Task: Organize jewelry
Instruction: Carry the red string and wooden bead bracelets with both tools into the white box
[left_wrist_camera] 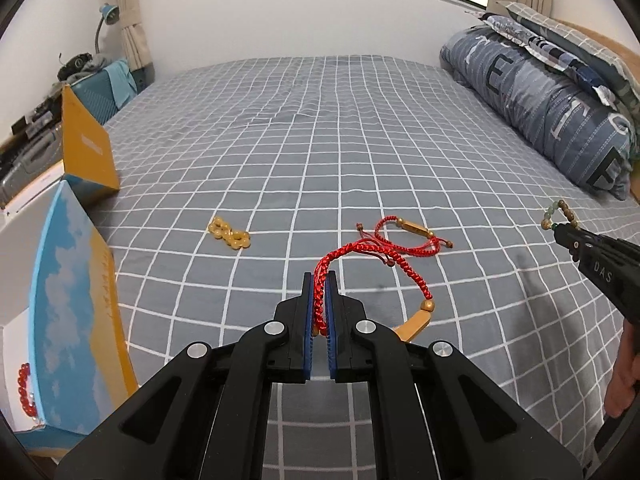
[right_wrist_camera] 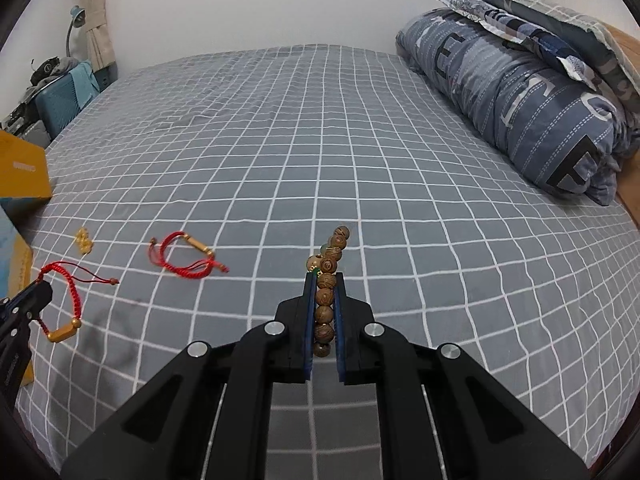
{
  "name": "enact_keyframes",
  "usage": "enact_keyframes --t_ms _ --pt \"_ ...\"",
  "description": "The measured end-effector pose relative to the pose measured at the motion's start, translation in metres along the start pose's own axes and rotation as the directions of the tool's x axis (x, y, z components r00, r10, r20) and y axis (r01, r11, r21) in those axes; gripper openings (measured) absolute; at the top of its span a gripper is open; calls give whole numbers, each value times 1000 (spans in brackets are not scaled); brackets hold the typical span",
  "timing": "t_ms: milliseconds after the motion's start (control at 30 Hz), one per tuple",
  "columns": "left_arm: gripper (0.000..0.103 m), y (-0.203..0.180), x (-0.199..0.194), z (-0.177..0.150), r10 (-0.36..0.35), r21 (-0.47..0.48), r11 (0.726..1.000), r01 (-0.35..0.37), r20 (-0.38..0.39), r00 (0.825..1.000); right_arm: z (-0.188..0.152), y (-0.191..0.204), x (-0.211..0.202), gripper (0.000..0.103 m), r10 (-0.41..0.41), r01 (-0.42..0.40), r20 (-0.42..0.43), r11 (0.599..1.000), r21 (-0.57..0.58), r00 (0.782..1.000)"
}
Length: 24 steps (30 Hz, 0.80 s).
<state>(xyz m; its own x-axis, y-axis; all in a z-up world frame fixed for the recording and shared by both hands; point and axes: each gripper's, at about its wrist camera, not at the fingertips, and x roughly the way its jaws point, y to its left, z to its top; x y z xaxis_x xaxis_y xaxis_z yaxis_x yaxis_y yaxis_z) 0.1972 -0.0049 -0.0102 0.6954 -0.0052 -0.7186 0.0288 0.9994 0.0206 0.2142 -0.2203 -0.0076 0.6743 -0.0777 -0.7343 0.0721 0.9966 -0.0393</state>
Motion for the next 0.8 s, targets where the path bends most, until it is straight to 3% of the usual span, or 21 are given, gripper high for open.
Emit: enact_keyframes --t_ms 467,800 --pt "5 20 -35 11 -37 -57 998 38 22 999 -5 42 -32 7 30 -28 29 998 -64 999" --pt "5 86 -90 11 48 -137 990 -38 71 996 10 108 -79 7 112 -99 79 984 -147 991"
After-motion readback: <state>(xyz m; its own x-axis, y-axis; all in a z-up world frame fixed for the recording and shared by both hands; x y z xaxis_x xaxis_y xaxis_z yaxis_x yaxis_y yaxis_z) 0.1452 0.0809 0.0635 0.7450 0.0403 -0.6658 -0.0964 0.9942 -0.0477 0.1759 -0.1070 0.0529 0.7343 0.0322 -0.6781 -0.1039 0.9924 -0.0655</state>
